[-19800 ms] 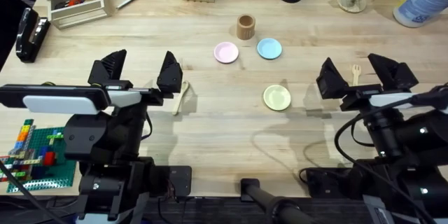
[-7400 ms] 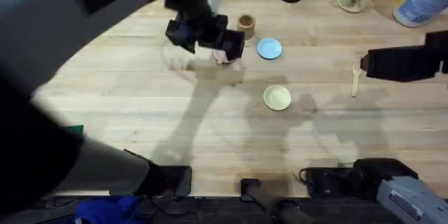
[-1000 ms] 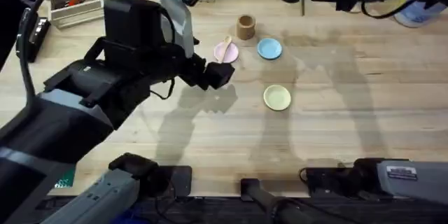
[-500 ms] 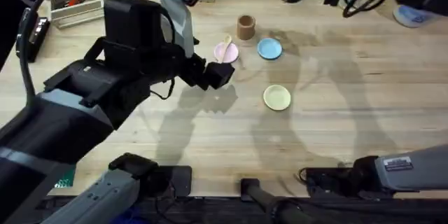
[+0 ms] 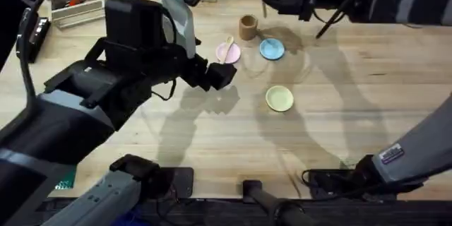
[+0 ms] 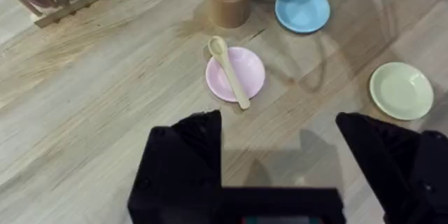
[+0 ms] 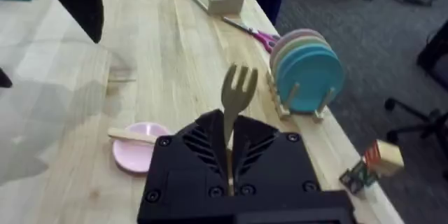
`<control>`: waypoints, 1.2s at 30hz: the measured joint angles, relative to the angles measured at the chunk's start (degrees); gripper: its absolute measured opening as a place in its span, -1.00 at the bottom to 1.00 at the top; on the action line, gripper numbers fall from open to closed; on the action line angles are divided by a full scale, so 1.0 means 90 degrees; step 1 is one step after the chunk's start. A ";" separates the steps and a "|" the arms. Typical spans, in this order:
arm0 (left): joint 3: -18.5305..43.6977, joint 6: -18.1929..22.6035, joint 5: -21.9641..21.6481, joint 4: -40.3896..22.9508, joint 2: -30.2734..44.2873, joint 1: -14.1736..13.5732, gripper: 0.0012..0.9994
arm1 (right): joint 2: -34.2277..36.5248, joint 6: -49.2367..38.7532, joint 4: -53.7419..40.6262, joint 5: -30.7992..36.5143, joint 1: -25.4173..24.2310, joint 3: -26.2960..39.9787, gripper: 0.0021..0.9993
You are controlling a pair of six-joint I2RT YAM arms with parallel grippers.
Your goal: Pick up a utensil and set it on the pink plate, then put the other utensil in the container.
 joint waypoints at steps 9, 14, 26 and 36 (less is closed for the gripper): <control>0.0000 0.0000 0.0000 0.0000 0.0000 0.0000 0.99 | 0.0146 0.0000 0.0622 0.0074 0.0302 0.0002 -0.94; 0.0000 0.0000 0.0000 0.0000 0.0000 0.0000 0.99 | 0.0392 0.0119 0.1262 0.0168 0.0369 0.0030 -0.94; 0.0000 0.0002 0.0000 -0.0019 0.0000 0.0000 0.99 | 0.1109 0.0514 0.1384 0.0398 0.0381 0.0626 -0.94; 0.0000 0.0000 0.0000 -0.0019 0.0000 0.0000 0.99 | 0.1400 0.0887 0.1252 0.0452 0.0539 0.0862 -0.94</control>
